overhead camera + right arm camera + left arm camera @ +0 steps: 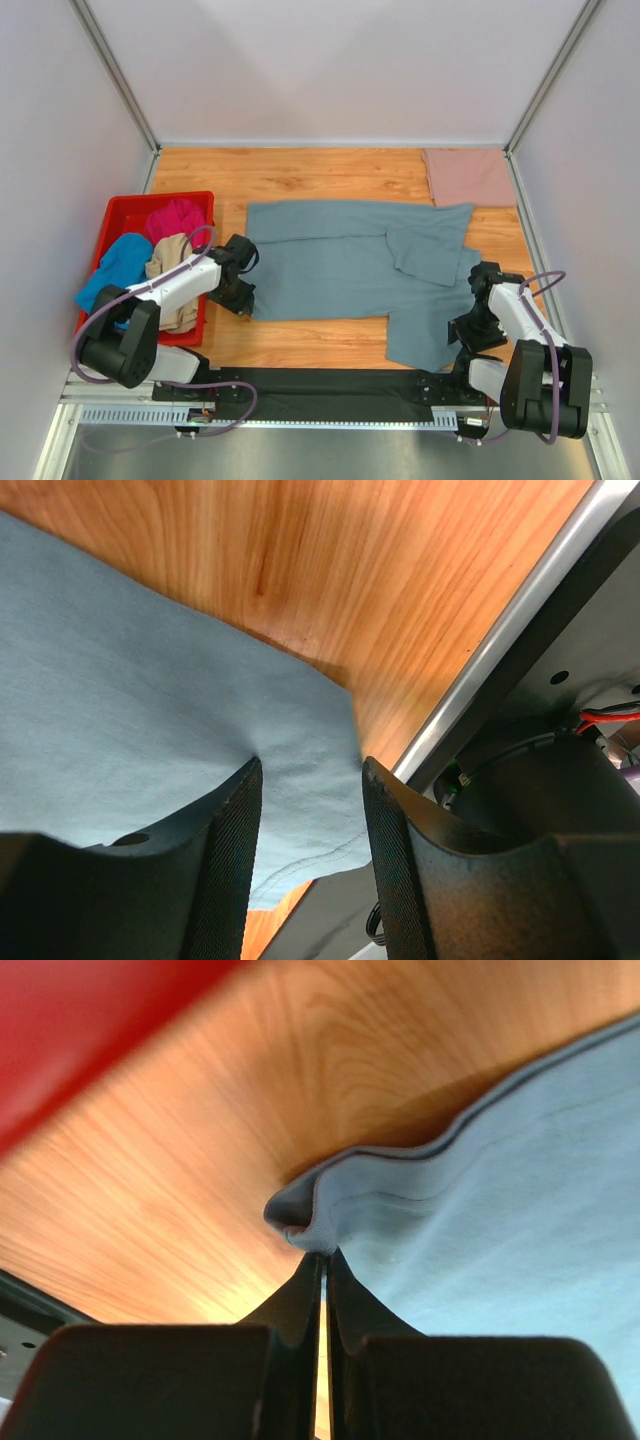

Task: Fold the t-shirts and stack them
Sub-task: Fold the tshirt

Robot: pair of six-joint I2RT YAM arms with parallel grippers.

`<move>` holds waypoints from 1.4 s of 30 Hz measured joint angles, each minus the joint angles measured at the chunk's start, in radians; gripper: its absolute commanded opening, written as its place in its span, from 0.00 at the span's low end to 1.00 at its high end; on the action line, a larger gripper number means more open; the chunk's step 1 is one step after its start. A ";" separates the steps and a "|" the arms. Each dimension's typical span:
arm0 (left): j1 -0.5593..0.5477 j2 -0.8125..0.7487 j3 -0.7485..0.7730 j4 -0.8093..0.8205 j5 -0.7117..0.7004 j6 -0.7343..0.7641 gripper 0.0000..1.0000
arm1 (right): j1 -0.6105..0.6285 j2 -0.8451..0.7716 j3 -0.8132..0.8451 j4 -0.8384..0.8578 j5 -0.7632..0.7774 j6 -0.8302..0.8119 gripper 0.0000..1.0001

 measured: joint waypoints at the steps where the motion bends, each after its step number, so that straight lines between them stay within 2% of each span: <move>1: 0.000 0.003 0.007 0.002 0.003 0.001 0.00 | 0.000 0.004 0.002 -0.001 0.003 0.003 0.46; 10: 0.000 0.011 0.016 0.029 0.024 0.003 0.00 | 0.000 0.058 0.030 -0.005 0.038 0.026 0.46; 14: 0.000 0.012 0.030 0.028 0.025 0.003 0.00 | 0.002 0.078 0.043 -0.002 0.071 0.025 0.41; 15: 0.000 0.012 0.035 0.027 0.025 0.003 0.00 | 0.003 0.083 0.047 0.001 0.082 0.026 0.38; 18: 0.000 0.012 0.051 0.027 0.024 0.002 0.00 | 0.011 0.103 0.055 0.014 0.108 0.027 0.17; 19: 0.000 0.012 0.056 0.027 0.024 0.002 0.00 | 0.018 0.109 0.058 0.021 0.117 0.029 0.06; 21: 0.000 0.012 0.063 0.027 0.025 0.002 0.00 | 0.027 0.118 0.059 0.032 0.129 0.033 0.00; 30: 0.000 0.008 0.080 0.015 0.014 0.011 0.00 | 0.035 0.133 0.105 0.028 0.157 -0.005 0.00; 42: 0.000 -0.008 0.177 -0.032 -0.039 0.061 0.00 | 0.084 0.090 0.351 -0.056 0.164 -0.051 0.00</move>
